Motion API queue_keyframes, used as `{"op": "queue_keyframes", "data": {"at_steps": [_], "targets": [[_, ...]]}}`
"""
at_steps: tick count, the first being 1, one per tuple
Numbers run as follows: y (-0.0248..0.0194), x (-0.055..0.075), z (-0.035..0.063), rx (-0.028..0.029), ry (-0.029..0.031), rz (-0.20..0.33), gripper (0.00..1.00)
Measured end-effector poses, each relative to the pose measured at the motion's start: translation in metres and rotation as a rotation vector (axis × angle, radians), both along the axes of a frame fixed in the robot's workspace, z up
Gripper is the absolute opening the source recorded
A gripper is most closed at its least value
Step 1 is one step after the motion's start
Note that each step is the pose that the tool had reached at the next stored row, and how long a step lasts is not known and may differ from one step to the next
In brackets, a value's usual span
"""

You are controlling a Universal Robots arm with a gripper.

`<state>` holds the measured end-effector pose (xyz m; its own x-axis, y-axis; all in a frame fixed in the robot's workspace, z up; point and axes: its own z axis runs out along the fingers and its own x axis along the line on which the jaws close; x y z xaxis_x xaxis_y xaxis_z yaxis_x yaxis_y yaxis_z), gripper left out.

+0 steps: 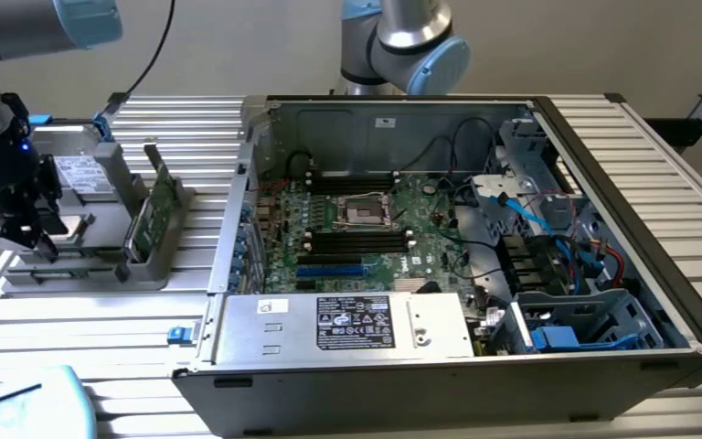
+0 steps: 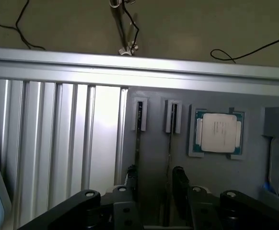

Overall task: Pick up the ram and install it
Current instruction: 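Pick up the ram and move it above insertion slot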

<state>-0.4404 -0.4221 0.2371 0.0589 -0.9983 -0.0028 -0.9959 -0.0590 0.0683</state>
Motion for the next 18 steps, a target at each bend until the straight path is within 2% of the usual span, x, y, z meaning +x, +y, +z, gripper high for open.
{"op": "queue_keyframes", "data": {"at_steps": [2, 11, 18], "targets": [[-0.0024, 0.000, -0.0028, 0.0000, 0.0005, 0.000, 0.43], [-0.0080, 0.000, -0.0180, -0.0002, 0.0024, 0.002, 0.43], [-0.0146, -0.002, -0.0214, -0.0007, 0.0024, 0.003, 0.43]]}}
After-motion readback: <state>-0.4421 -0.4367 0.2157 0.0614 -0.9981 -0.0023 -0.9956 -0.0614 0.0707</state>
